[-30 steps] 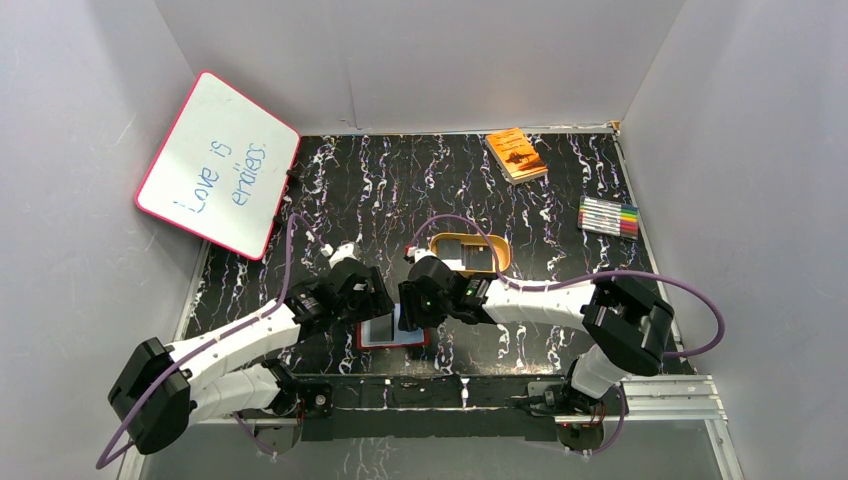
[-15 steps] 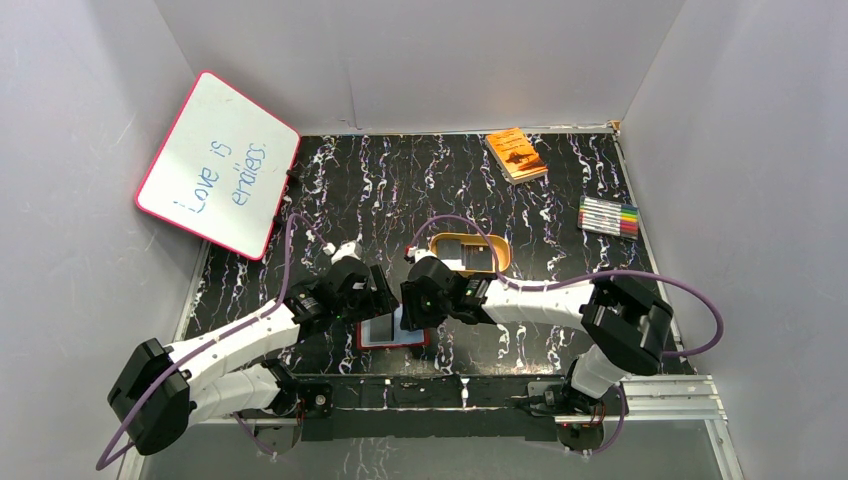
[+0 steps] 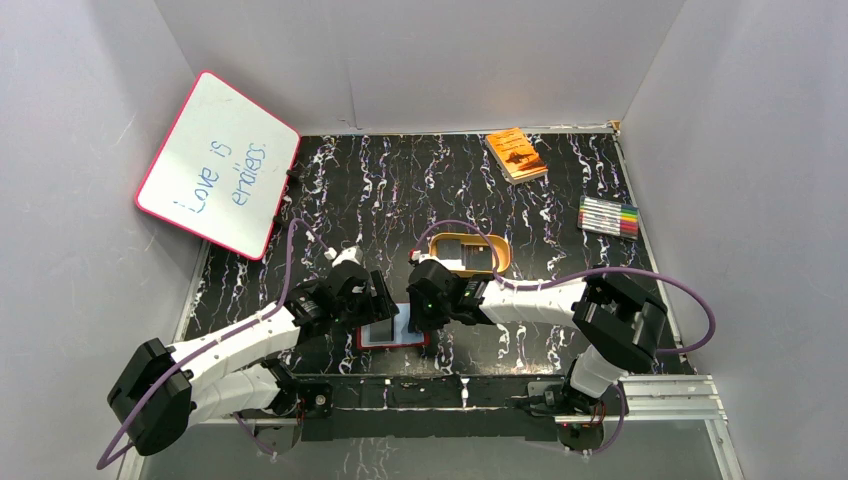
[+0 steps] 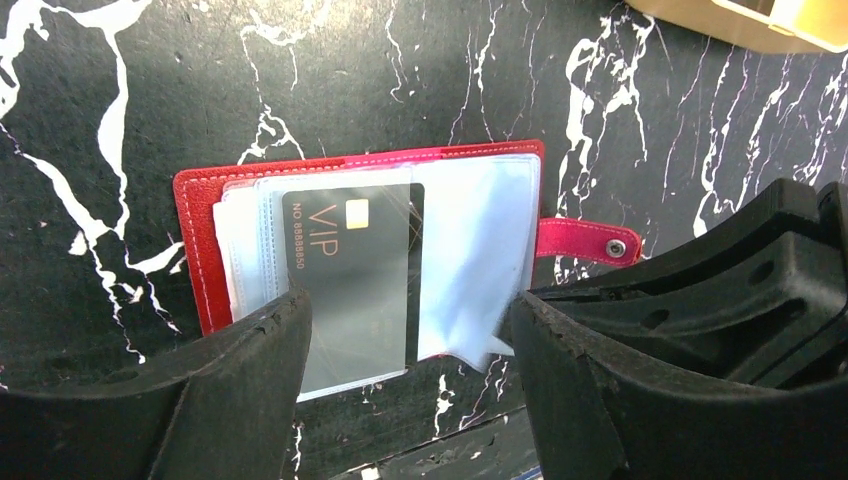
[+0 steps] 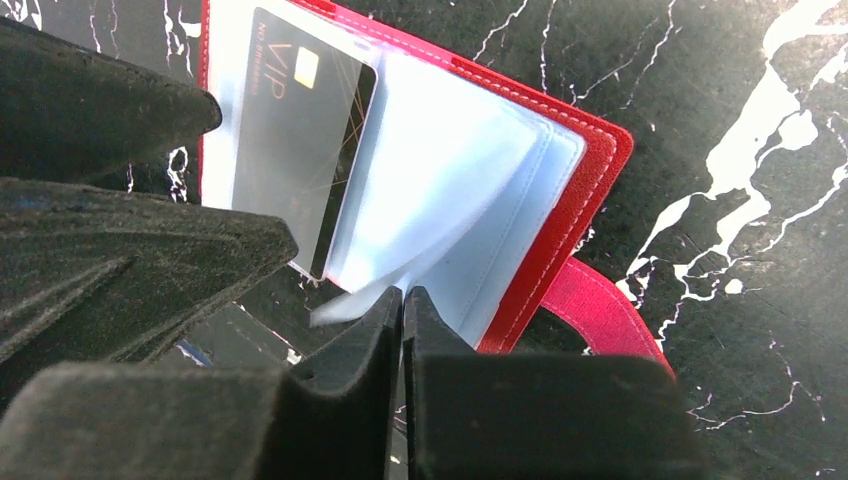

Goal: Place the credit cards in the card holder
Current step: Open the card holder at the center of the board.

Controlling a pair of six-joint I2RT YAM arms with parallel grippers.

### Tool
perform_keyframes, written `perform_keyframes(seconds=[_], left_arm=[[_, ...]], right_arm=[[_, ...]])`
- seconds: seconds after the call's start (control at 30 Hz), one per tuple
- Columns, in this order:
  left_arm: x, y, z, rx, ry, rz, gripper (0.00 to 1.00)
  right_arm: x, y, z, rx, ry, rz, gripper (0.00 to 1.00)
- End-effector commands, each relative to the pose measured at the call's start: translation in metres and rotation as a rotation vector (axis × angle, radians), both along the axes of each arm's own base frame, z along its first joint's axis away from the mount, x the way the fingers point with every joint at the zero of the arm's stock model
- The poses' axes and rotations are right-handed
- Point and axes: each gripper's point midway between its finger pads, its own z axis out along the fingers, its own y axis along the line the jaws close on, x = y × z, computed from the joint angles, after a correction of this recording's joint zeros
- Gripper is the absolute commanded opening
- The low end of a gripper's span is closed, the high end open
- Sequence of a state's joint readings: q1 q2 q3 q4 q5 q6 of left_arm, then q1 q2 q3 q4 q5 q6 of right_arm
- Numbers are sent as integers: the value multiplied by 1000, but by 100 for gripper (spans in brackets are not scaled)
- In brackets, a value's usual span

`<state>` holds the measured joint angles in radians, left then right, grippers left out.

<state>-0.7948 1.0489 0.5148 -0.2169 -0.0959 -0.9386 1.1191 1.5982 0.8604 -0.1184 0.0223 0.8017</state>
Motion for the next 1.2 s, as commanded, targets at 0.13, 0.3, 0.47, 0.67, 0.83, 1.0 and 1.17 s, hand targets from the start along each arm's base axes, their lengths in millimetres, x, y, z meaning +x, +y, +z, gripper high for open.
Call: perform_keyframes(seconds=[0.13, 0.3, 0.47, 0.67, 0.83, 1.0, 1.17], left_arm=[[-11, -19, 12, -113, -15, -118, 69], [-17, -36, 16, -181, -7, -207, 69], [-19, -45, 18, -208, -1, -241, 69], [-11, -23, 22, -135, -38, -145, 70], [-4, -2, 32, -84, -84, -46, 70], [-1, 24, 34, -44, -106, 82, 67], [-1, 56, 29, 34, -105, 232, 57]], right_arm=[[1, -1, -2, 35, 23, -35, 0], [-2, 5, 4, 76, 33, -5, 0], [0, 15, 17, 151, 11, 12, 0], [6, 24, 32, 222, -19, 12, 0], [6, 33, 34, 238, -8, 25, 0], [9, 41, 37, 248, -8, 35, 0], [12, 50, 40, 254, -8, 42, 0]])
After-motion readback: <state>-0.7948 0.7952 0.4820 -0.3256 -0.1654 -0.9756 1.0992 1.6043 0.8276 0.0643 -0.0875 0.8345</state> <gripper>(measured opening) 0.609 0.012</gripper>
